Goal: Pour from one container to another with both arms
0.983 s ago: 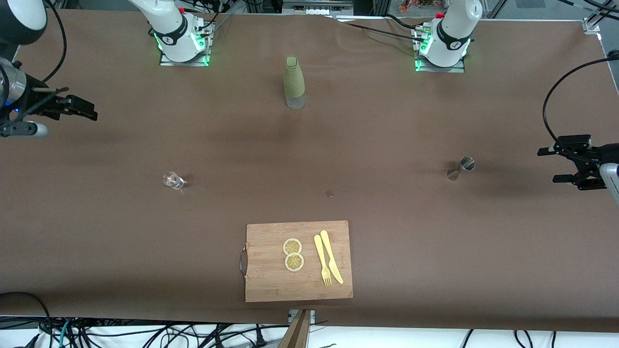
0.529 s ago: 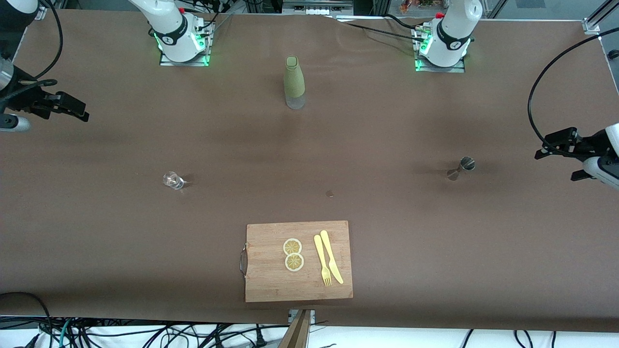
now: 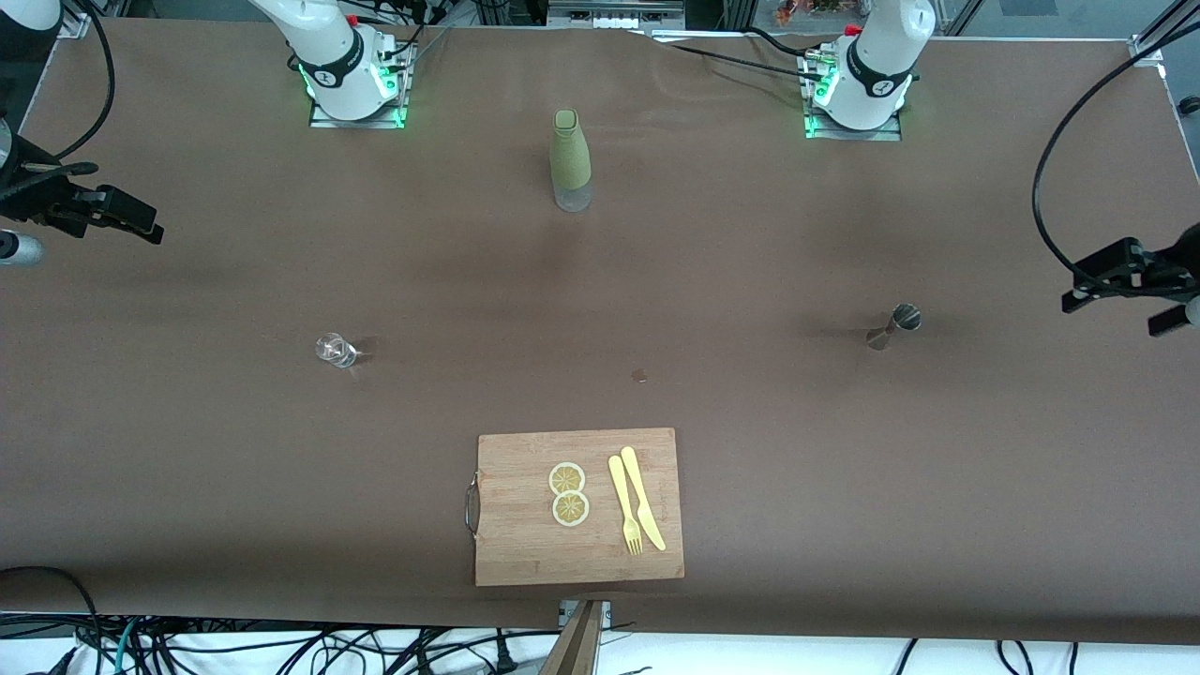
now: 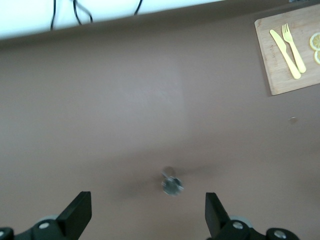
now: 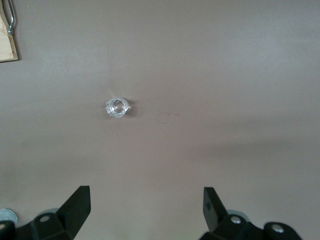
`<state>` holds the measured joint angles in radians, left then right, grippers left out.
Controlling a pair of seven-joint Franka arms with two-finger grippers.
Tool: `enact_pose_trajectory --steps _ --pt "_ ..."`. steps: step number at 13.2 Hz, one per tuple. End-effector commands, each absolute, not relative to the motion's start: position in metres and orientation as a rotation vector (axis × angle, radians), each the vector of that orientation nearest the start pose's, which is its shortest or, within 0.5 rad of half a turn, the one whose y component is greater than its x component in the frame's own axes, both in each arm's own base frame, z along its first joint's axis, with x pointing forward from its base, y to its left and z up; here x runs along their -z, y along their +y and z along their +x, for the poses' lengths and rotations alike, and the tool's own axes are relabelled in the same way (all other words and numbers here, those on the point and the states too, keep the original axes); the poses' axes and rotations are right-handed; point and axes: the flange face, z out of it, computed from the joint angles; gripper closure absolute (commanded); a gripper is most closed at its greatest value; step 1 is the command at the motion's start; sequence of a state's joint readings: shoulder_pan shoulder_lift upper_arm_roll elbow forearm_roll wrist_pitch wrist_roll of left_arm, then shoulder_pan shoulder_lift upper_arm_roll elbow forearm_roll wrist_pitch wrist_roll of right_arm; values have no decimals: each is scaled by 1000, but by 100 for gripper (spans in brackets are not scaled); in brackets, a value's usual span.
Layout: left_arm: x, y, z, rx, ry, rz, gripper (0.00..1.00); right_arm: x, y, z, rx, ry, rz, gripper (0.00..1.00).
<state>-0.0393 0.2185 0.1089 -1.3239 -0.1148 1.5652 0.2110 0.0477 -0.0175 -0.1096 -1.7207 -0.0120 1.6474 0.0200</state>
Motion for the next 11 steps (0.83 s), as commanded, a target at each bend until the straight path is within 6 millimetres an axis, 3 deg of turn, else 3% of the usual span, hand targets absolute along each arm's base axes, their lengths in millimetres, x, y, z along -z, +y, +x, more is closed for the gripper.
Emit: enact_pose_trajectory --steps 1,11 --pt "-616 9 599 -59 156 -3204 0 -575 -37 550 -102 155 -3148 0" --pt "-620 3 609 -49 125 -3207 0 -574 -37 551 -104 156 -3143 0"
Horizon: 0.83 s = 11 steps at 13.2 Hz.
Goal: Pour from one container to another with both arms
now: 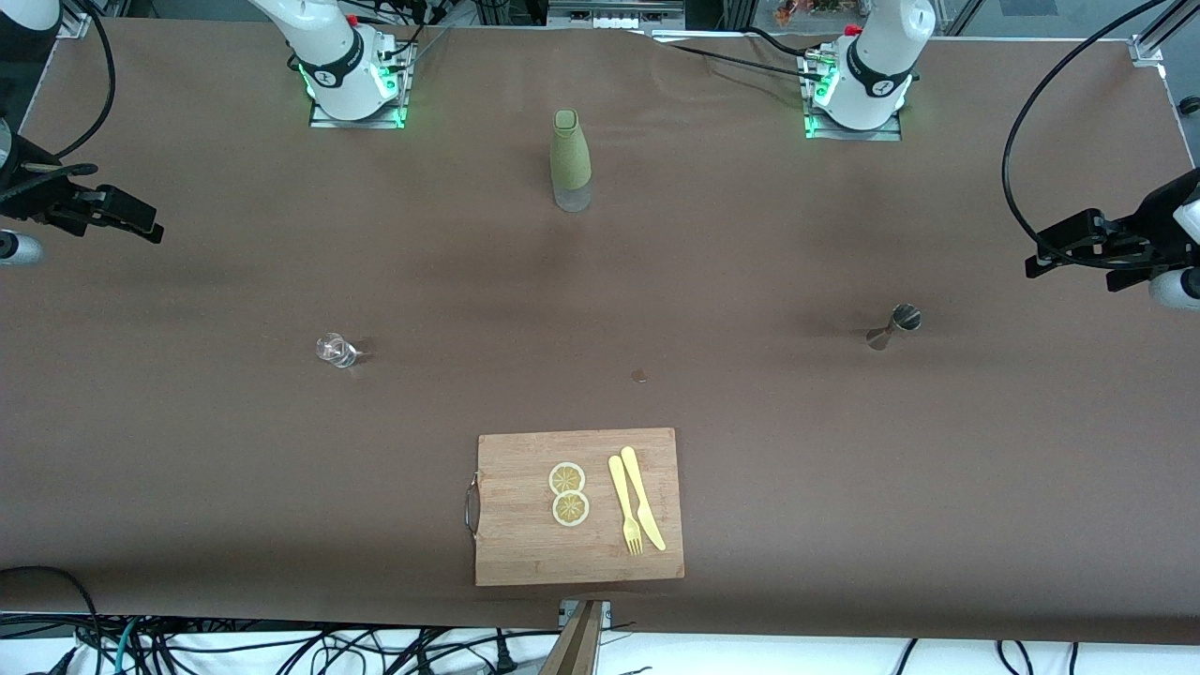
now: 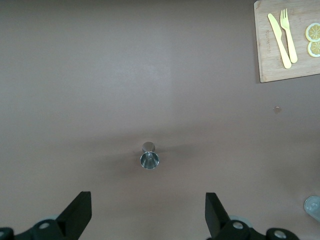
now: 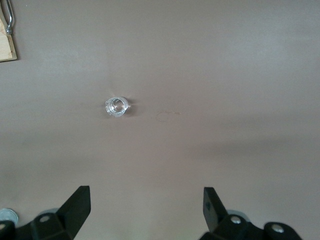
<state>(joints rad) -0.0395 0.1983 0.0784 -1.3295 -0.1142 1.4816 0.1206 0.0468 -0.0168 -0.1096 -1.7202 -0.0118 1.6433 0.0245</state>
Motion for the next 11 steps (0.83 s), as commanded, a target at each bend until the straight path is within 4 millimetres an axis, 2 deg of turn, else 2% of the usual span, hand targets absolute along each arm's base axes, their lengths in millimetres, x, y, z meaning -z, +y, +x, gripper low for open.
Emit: enact_pose_trajectory --steps 1,11 --pt "-617 3 610 -56 125 -3207 0 -574 -37 551 -104 156 -3143 0" --pt "-614 5 612 -63 127 -3206 0 -573 -37 552 -97 156 -3144 0"
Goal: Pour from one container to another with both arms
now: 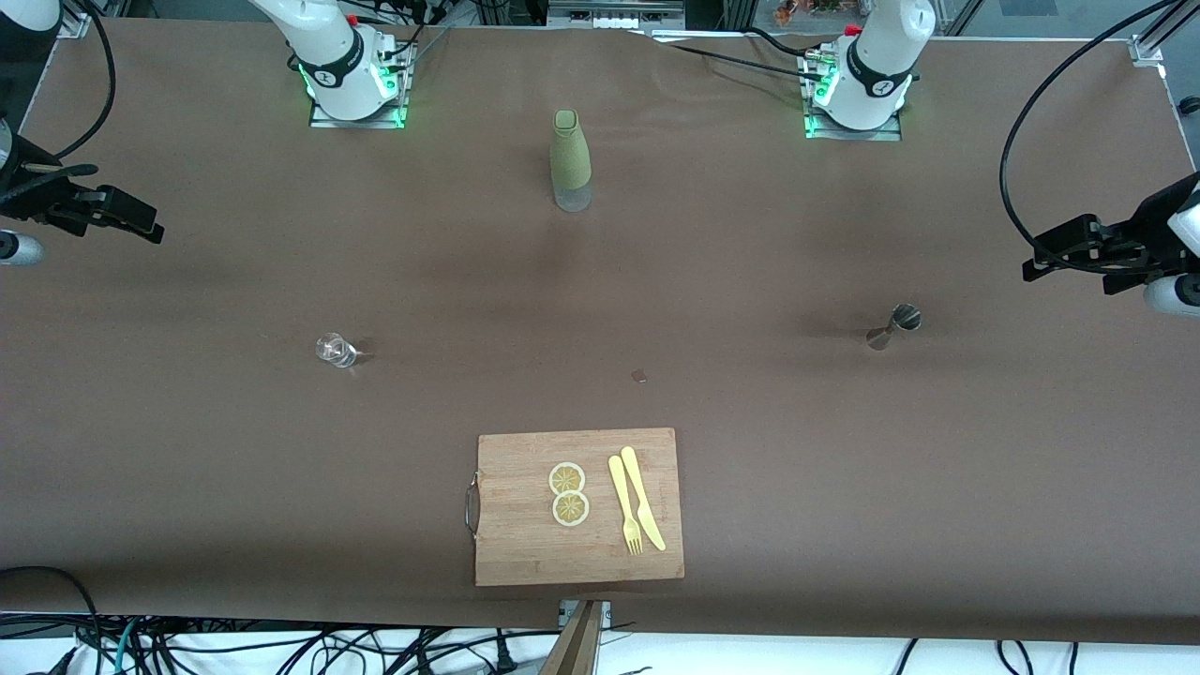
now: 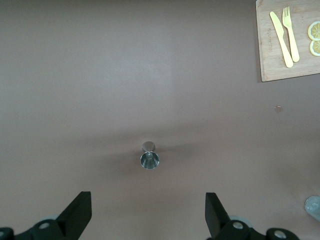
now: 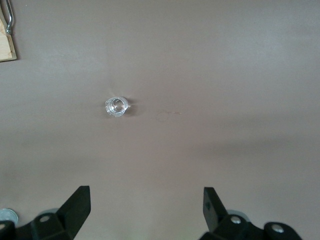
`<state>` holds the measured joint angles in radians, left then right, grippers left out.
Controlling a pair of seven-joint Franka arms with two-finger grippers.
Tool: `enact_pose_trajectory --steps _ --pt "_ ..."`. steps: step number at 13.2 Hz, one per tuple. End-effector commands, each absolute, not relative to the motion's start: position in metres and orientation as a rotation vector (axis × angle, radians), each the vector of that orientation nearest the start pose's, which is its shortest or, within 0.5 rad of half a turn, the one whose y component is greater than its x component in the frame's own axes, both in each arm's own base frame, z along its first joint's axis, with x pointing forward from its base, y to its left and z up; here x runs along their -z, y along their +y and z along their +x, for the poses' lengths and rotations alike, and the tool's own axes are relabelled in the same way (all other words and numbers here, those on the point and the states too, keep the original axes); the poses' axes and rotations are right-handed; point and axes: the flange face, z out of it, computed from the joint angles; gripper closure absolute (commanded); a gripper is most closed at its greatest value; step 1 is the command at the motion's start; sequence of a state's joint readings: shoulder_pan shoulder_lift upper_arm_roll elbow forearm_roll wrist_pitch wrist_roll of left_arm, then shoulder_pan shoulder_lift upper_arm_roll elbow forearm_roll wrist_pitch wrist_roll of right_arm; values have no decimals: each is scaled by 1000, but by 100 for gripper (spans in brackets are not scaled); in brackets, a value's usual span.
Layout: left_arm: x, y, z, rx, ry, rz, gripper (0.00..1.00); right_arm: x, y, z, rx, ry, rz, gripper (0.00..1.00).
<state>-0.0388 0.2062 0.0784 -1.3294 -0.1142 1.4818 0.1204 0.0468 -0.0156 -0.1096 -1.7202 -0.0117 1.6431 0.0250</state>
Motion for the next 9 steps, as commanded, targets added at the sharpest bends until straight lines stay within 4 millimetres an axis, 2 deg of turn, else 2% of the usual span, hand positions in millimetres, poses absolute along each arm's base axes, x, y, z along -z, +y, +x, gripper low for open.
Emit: enact_pose_trajectory --steps 1,3,5,7,9 --pt "-614 3 612 -64 129 -3206 0 -573 -37 552 -97 156 -3144 0" --pt "-612 3 613 -70 137 -3163 0 -574 -36 552 -87 153 -3146 0" --pt "-613 -17 612 -70 179 -3135 0 -574 -35 553 -87 129 -3147 0" --pt "-613 -18 612 -70 75 -3145 0 -574 -34 554 -87 119 -3149 0" --pt "-612 -16 612 -72 80 -3148 0 -575 -34 555 -71 119 -3150 0"
